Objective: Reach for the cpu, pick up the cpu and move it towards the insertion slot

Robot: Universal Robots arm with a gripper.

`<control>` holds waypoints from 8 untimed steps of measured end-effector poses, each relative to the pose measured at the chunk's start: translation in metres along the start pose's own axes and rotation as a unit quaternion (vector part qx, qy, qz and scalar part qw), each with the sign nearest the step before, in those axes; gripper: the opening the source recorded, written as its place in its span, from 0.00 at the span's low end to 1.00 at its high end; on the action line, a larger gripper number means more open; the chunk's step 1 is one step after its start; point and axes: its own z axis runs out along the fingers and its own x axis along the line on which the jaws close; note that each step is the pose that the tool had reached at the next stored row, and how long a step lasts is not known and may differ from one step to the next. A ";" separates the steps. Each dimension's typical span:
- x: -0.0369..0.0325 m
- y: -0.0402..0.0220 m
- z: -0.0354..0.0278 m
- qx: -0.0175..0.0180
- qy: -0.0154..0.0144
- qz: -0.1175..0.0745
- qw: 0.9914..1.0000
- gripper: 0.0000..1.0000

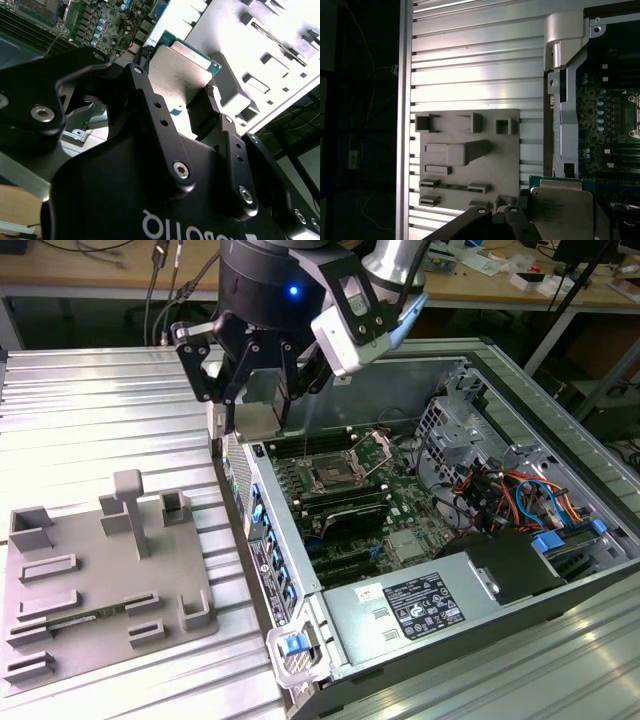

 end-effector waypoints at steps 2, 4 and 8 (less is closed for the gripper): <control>-0.0009 0.0006 0.0001 0.000 0.000 0.000 1.000 0.55; -0.0016 0.0009 0.0001 0.000 0.000 0.000 1.000 0.55; -0.0097 0.0015 0.0001 0.000 0.000 0.000 1.000 0.55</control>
